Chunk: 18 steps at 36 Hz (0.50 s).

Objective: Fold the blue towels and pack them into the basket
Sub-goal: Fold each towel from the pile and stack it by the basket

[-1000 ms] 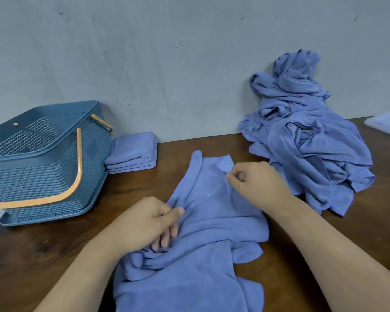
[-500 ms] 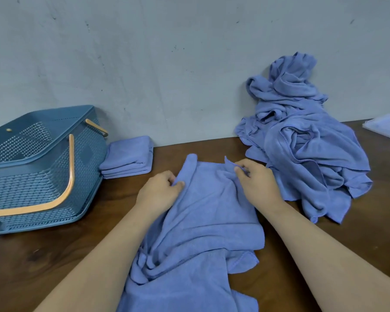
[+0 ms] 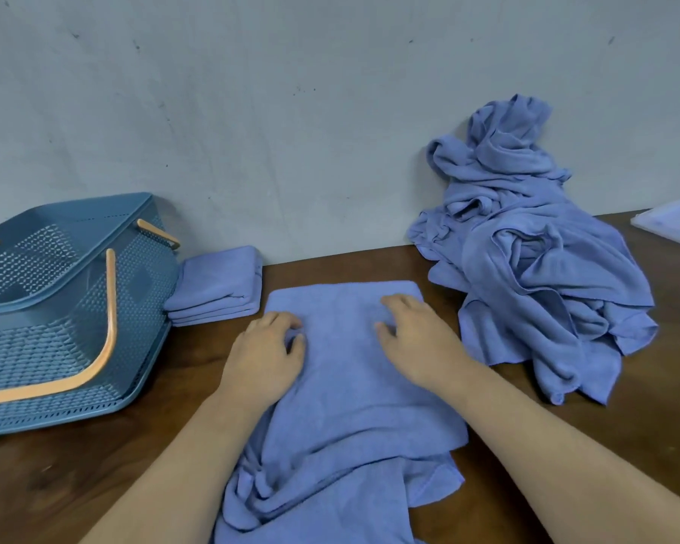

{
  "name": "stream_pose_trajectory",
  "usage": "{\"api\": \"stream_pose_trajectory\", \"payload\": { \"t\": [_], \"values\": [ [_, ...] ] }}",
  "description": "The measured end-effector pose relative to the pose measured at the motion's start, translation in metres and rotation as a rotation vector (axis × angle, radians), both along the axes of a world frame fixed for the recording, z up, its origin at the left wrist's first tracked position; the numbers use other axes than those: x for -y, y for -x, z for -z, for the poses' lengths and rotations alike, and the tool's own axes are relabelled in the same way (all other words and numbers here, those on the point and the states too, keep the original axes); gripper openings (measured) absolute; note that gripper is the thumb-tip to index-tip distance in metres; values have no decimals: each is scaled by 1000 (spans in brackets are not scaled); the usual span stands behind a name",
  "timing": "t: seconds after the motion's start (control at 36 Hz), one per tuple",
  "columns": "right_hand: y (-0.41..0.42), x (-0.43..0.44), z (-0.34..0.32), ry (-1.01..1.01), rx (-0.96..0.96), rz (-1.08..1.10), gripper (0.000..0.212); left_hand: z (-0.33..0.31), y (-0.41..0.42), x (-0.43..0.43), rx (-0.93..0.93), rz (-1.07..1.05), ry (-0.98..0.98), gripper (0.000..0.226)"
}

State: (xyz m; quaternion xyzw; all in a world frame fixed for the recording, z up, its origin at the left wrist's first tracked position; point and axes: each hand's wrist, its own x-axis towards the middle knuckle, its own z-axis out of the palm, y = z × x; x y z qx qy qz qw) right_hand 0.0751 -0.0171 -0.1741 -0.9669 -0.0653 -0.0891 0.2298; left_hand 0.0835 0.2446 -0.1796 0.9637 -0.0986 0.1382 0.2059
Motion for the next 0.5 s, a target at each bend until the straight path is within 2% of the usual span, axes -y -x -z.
{"api": "stream_pose_trajectory", "payload": {
  "t": [0.08,0.22,0.31,0.42,0.5],
  "values": [
    [-6,-5,16,181,-123,-51,75,1,-6,-3,-95,22,77,29],
    [-46,20,15,244,-203,-58,86,-1,-14,-11,-244,55,151,47],
    [-70,30,11,278,-239,-93,89,0,-17,-13,-177,50,55,47],
    [-97,31,7,283,-268,-101,92,-2,-16,-12,38,40,90,26],
    [-111,28,7,292,-271,-112,95,-1,-14,-8,-42,116,101,29]
  ]
}}
